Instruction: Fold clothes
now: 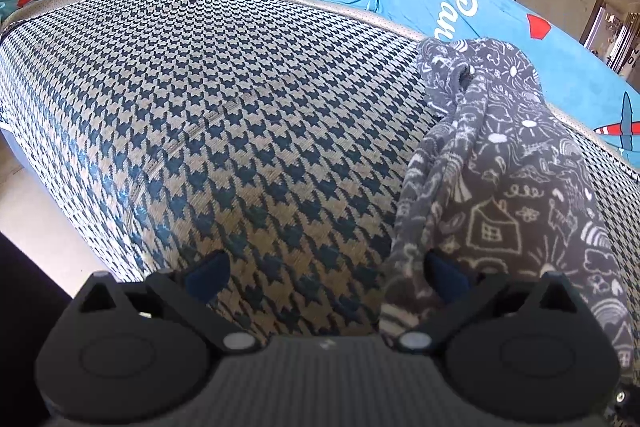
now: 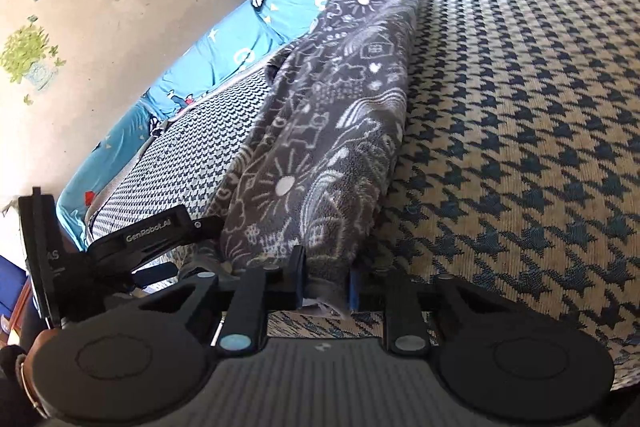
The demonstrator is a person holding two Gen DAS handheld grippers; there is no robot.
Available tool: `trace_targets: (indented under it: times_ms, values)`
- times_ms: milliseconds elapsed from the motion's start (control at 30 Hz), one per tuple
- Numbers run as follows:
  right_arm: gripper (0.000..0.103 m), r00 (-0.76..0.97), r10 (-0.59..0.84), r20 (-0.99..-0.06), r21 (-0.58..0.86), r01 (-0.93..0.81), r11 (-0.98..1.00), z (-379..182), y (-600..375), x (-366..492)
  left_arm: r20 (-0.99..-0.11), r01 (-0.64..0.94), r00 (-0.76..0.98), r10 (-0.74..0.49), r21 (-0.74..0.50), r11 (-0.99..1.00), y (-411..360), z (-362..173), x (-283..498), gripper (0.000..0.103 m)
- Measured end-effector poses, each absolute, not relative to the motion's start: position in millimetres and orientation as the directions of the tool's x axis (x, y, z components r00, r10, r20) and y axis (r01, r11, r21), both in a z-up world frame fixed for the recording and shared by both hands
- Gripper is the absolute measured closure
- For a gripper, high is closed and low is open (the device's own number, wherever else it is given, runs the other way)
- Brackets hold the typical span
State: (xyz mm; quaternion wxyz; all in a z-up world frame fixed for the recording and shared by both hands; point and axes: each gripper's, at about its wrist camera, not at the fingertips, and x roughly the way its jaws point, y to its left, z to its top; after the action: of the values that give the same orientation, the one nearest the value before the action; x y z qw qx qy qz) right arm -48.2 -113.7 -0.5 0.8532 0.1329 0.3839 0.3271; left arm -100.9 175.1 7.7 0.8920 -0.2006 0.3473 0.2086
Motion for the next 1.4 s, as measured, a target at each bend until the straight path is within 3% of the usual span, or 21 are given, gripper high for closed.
trace_targets:
  times_ms: [100, 433, 733, 933, 1400]
  values:
    - [0.084, 0.505, 0.656, -0.561, 0.416, -0.513, 0.751, 7, -110, -59, -0.689, -0.519, 0.683, 0.242, -0.225, 0.825, 177, 11, -103, 0.0]
    - [0.083, 0.468, 0.631, -0.619, 0.435, -0.464, 0.771, -5, -108, -52, -0.663, -0.509, 0.688, 0.294, -0.153, 0.847, 164, 15, -98, 0.0]
    - [0.06, 0.527, 0.548, -0.65, 0.331, -0.453, 0.828, 5, -112, -59, -0.635, -0.508, 0.707, 0.313, -0.147, 0.849, 159, 21, -97, 0.0]
    - [0.052, 0.53, 0.531, -0.661, 0.302, -0.46, 0.835, 8, -116, -62, -0.61, -0.504, 0.721, 0.328, -0.138, 0.852, 155, 25, -98, 0.0]
    - [0.047, 0.49, 0.553, -0.674, 0.28, -0.523, 0.805, 19, -119, -77, -0.552, -0.516, 0.754, 0.357, -0.16, 0.842, 152, 37, -105, 0.0]
